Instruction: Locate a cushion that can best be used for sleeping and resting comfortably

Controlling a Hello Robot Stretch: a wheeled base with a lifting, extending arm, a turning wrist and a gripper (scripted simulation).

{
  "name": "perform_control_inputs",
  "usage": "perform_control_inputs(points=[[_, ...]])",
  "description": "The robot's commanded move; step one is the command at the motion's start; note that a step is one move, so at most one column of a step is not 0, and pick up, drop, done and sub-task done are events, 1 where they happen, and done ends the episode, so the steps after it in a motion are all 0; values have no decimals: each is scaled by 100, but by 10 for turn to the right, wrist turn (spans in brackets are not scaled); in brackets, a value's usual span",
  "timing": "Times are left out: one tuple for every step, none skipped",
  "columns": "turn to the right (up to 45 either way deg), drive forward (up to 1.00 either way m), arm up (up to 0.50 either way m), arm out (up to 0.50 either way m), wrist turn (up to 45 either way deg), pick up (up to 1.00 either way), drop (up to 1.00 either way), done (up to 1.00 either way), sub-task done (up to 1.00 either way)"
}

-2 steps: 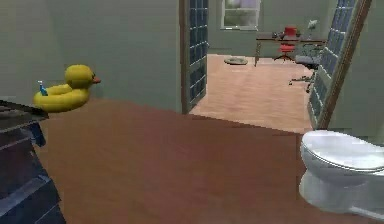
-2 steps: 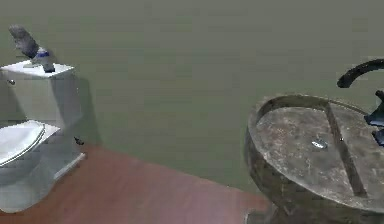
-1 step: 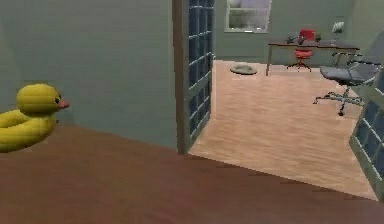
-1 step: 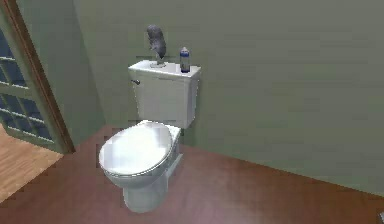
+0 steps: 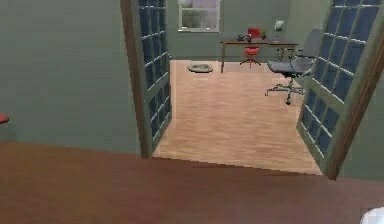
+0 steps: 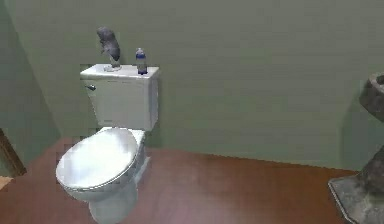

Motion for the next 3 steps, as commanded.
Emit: perform_control_inputs(points=[[0,5,0,0,0,0,0,0,0],[-450,0,0,0,0,0,0,0,0],[0,50,0,0,0,0,0,0,0]])
